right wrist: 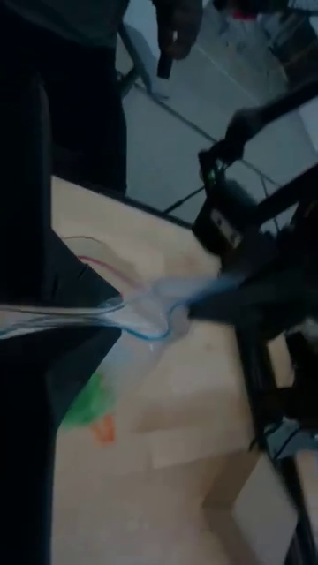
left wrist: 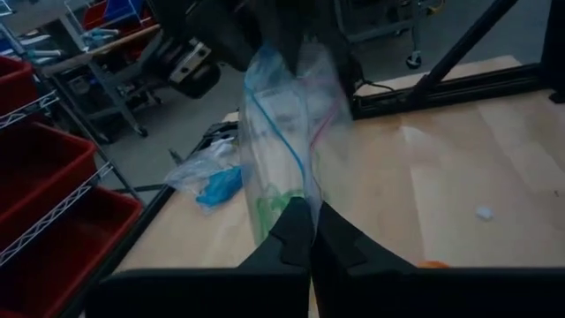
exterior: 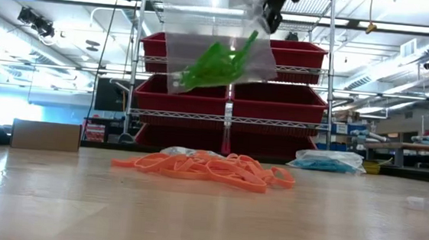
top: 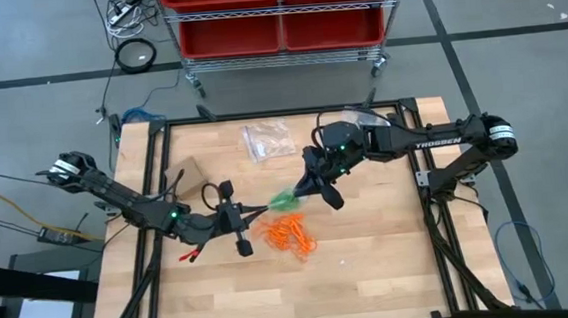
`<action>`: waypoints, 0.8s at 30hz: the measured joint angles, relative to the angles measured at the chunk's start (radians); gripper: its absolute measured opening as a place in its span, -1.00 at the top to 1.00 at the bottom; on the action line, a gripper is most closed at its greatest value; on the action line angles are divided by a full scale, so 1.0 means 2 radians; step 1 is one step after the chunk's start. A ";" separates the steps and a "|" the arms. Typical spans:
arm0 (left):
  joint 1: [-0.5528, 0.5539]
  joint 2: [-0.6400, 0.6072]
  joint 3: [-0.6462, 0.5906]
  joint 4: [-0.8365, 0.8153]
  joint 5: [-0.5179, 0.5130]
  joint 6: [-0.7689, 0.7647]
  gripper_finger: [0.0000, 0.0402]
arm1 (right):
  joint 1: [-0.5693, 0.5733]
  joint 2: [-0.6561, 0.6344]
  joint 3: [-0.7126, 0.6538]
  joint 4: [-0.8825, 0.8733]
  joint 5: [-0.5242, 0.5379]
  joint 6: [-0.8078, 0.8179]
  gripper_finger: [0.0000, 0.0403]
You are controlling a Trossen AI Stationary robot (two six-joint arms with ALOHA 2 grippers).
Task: Sort rubber bands
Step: Close the transparent zip bag
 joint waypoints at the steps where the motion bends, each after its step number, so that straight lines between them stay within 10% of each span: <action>1: 0.000 0.000 0.000 -0.002 0.001 0.000 0.99 | 0.001 0.000 0.000 0.001 0.001 -0.003 0.76; 10: -0.004 -0.001 0.000 -0.015 0.009 -0.013 1.00 | -0.008 -0.029 0.000 -0.001 0.028 -0.013 0.34; 24: -0.017 -0.003 0.000 0.054 0.003 0.030 1.00 | 0.020 -0.075 -0.024 -0.123 0.112 -0.023 0.36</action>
